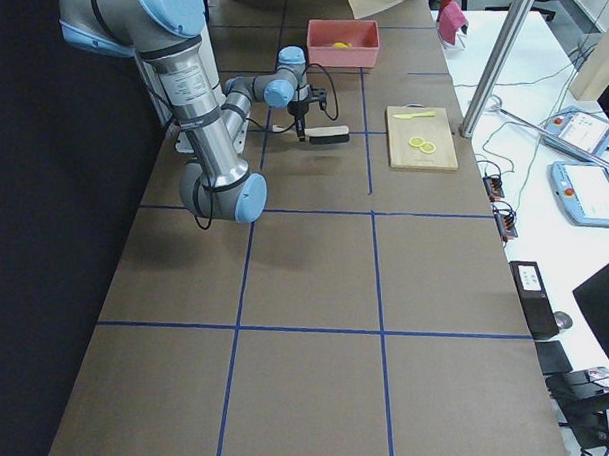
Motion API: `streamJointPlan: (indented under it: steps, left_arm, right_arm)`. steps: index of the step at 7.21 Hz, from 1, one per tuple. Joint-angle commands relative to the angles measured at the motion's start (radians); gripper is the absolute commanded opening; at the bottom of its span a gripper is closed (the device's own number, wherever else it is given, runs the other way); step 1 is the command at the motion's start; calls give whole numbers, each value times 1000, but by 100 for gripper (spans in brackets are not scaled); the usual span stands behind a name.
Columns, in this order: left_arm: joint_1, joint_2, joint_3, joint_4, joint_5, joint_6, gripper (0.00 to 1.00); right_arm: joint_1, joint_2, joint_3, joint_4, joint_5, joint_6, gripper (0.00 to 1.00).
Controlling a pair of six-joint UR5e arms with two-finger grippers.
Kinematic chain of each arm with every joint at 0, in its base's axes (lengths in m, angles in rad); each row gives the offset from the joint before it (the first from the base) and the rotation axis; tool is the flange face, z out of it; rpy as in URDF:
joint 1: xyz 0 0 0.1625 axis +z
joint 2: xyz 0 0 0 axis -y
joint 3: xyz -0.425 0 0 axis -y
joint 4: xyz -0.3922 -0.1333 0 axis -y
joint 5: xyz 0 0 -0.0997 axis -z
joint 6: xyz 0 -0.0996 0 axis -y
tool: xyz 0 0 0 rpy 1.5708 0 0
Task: Sweep and dump trash into bin
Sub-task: 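Tip the dustpan further to empty the remaining ginger and pepper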
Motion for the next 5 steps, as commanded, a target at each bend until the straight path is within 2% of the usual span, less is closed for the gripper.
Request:
streamJointPlan:
  steps: [1, 3, 5]
  left_arm:
    - [45, -4, -52, -73, -57, -138, 0]
    - [197, -10, -112, -116, -50, -258, 0]
    - [338, -21, -103, -221, -40, -272, 0]
  right_arm:
    - [1, 2, 2, 0, 2, -1, 0]
    - [-1, 3, 2, 0, 2, 1, 0]
    - [1, 2, 2, 0, 2, -1, 0]
